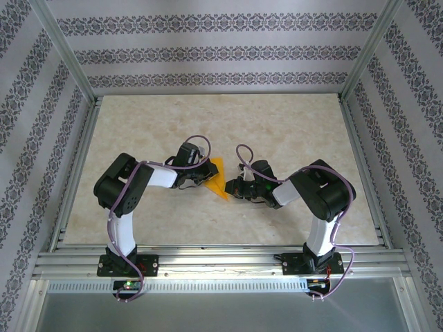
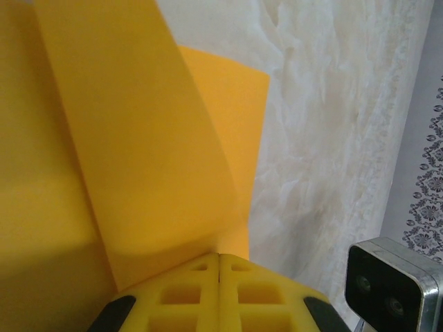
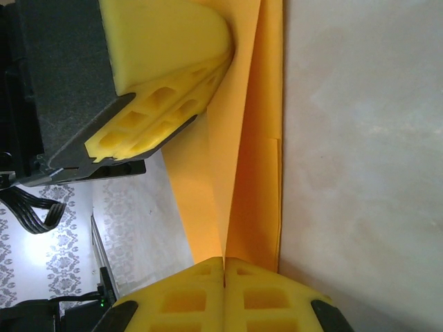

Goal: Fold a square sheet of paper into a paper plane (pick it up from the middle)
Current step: Fourth fold the wing at the center of the table.

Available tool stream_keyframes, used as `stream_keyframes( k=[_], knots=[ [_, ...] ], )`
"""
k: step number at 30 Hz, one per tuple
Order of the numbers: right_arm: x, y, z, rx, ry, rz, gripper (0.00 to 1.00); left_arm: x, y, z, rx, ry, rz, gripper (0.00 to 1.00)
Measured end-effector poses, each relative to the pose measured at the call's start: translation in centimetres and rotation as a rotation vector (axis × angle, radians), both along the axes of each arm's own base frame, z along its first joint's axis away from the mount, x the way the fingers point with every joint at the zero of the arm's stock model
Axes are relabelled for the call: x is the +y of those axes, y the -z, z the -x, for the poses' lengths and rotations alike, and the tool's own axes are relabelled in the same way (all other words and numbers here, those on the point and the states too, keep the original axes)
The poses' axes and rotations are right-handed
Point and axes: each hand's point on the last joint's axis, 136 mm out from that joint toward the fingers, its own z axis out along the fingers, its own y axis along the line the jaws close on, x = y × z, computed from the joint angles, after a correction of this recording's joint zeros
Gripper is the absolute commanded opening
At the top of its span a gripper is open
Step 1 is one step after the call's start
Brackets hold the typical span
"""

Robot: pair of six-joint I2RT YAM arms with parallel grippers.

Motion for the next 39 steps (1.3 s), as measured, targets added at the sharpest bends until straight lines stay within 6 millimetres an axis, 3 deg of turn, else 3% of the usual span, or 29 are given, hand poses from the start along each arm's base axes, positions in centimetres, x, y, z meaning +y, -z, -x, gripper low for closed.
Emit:
stream_keyframes(
  k=[9, 14, 33, 39],
  knots=[
    [0.0, 0.0, 0.0, 0.001, 0.0, 0.001, 0.03, -0.3, 0.3, 0.0, 0.013, 0.03, -0.013, 0.01],
    [-0.3, -0.2, 0.1, 0.016, 0.006, 0.007, 0.14, -0.4, 0.3, 0.2, 0.012, 0.049, -0.013, 0.01],
    [-0.8, -0.1, 1.7, 0.101, -0.019, 0.018, 0.13, -0.5, 0.3, 0.3, 0.007, 0.059, -0.014, 0.01],
    [-1.0, 0.2, 2.0, 0.111, -0.027, 0.035, 0.07, -0.5, 0.3, 0.3, 0.007, 0.06, -0.013, 0.01]
  ],
)
